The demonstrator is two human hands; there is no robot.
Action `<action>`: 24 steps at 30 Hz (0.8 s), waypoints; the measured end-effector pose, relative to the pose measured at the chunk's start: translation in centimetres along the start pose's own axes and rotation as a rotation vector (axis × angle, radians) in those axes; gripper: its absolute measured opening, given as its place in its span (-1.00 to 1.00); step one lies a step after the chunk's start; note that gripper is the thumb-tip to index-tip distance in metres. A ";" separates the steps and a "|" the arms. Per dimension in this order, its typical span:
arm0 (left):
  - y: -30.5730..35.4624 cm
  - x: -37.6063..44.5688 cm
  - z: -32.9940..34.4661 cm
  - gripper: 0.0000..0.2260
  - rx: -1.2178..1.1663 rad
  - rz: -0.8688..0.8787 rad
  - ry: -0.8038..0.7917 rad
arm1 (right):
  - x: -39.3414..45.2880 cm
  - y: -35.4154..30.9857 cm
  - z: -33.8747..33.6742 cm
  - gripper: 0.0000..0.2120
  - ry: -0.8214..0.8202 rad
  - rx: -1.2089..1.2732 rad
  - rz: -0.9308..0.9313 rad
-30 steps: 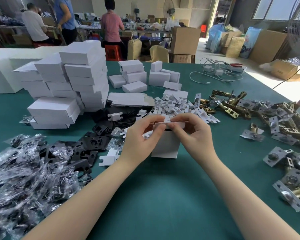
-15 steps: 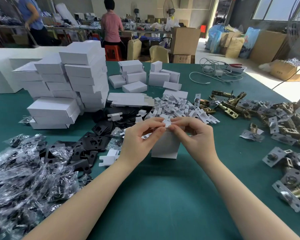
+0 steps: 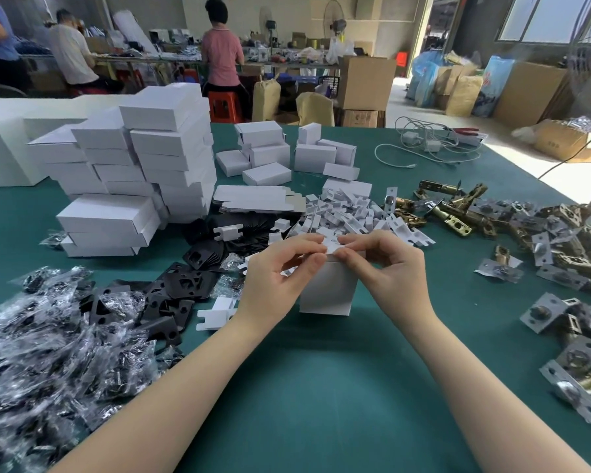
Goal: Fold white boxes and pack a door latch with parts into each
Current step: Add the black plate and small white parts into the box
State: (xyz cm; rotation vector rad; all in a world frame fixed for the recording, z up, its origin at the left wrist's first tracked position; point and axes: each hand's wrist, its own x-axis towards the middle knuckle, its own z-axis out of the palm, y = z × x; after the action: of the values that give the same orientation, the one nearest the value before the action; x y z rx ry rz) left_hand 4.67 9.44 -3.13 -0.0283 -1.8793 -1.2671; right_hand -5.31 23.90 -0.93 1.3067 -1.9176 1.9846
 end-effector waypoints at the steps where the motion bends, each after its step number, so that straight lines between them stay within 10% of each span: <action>1: 0.0 0.0 0.0 -0.86 0.003 0.001 -0.001 | 0.0 0.0 0.0 -0.80 0.000 0.002 0.003; 24: 1.1 0.8 0.1 -0.89 -0.090 -0.068 -0.017 | 0.2 -0.1 -0.2 -0.85 -0.027 0.156 0.151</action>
State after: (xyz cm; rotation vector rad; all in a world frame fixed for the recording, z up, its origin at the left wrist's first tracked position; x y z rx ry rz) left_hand 4.60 9.75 -1.84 -0.0234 -1.8500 -1.4017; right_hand -5.49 23.96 -0.70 1.2632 -1.9629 2.2403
